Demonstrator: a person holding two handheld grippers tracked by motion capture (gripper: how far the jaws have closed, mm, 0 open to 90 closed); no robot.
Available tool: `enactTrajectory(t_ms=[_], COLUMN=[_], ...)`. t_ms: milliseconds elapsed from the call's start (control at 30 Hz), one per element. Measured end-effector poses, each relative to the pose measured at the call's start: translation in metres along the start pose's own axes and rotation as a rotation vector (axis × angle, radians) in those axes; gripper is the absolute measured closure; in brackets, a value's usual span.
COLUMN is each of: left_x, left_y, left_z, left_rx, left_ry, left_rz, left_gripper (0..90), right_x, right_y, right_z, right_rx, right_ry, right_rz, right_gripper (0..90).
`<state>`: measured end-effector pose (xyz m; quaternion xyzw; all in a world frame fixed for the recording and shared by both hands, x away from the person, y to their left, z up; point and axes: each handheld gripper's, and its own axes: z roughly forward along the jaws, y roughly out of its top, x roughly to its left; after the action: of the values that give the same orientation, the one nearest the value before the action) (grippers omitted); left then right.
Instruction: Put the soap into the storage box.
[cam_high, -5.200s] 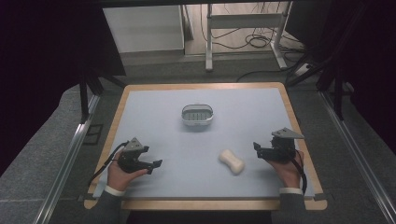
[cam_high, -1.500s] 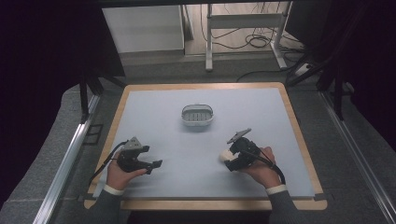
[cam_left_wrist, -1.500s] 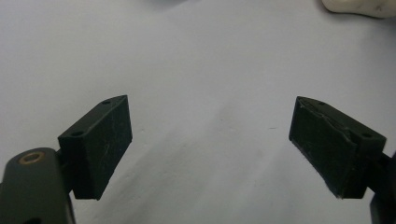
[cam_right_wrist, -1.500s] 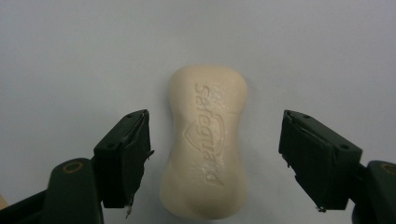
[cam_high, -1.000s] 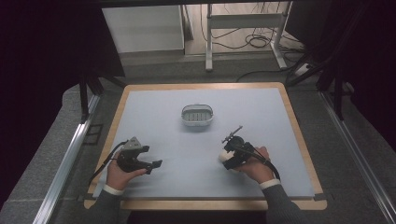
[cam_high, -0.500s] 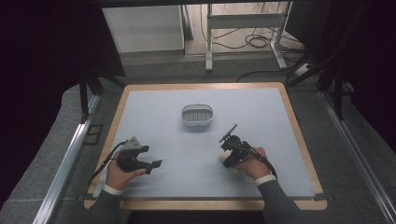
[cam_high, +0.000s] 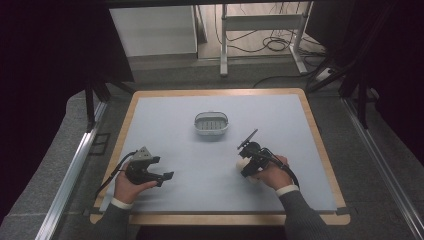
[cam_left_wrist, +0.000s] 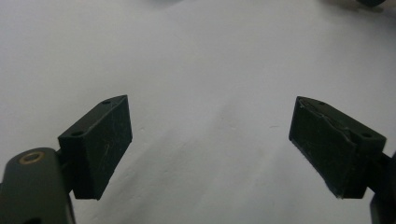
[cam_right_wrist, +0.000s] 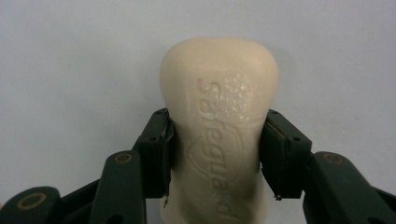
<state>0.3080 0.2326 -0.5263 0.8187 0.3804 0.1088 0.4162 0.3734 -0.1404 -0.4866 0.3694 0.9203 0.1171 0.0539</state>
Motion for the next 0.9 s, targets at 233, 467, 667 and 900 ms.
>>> enactTrajectory(t_ms=[233, 467, 667, 900], left_x=[0.0, 0.001, 0.001, 0.001], left_y=[0.0, -0.001, -0.001, -0.001], left_z=[0.001, 0.001, 0.002, 0.003], left_rx=[0.004, 0.007, 0.018, 0.017], left_ry=[0.001, 0.002, 0.0, 0.002], left_rz=[0.0, 0.0, 0.005, 0.003], left_gripper=[13.8, 13.8, 13.8, 13.8], right_x=[-0.003, -0.011, -0.016, -0.022], right_y=[0.006, 0.016, 0.024, 0.033], right_z=[-0.015, -0.027, -0.032, -0.034], right_rx=[-0.035, -0.07, -0.098, -0.12], right_ry=[-0.001, 0.005, 0.012, 0.008], right_rz=[-0.017, -0.031, -0.04, -0.047], right_gripper=[49.3, 49.4, 49.4, 49.4])
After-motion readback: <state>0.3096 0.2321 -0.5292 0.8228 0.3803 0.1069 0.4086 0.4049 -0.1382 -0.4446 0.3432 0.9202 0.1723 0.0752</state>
